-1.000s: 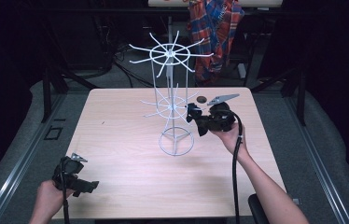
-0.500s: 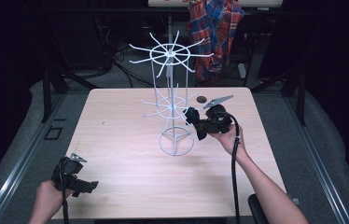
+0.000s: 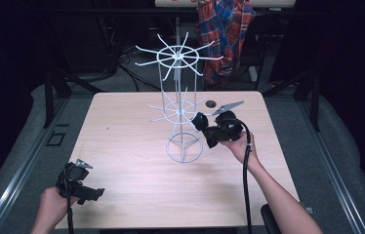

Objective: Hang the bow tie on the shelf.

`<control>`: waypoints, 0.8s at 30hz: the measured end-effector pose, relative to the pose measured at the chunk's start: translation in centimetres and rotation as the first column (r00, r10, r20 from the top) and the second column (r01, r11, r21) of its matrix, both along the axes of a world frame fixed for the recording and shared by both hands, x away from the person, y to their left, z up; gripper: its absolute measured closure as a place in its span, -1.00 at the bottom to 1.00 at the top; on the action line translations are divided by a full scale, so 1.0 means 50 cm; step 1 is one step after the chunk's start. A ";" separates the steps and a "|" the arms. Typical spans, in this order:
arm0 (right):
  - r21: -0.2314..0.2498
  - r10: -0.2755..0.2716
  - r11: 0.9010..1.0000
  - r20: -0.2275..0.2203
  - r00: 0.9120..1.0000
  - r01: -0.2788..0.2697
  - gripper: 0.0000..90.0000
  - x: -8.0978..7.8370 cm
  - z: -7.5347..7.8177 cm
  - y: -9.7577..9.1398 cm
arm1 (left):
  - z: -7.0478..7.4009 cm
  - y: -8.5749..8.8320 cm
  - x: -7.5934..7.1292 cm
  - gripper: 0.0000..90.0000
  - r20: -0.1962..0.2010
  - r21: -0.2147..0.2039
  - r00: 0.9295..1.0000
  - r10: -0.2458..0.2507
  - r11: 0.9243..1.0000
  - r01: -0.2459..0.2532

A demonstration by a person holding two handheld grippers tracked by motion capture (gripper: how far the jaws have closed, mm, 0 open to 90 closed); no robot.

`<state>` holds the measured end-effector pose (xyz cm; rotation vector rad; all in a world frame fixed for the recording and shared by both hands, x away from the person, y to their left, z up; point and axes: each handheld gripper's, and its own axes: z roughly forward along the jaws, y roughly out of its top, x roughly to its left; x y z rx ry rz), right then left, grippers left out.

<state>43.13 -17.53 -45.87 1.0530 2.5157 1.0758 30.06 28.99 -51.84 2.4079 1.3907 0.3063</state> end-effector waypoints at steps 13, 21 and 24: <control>-0.010 -0.008 1.000 0.023 1.000 0.008 0.53 -0.015 -0.006 0.024 | -0.002 -0.026 0.026 -0.92 -0.008 0.009 0.999 -0.050 0.999 0.050; -0.004 -0.015 1.000 0.042 0.999 0.015 0.53 -0.025 -0.002 0.018 | 0.000 -0.032 0.032 -0.92 -0.003 0.008 0.998 -0.058 0.998 0.058; 0.000 -0.012 1.000 0.043 0.999 0.012 0.47 -0.028 0.001 0.011 | -0.001 -0.038 0.036 -0.92 -0.001 0.009 0.998 -0.067 0.998 0.067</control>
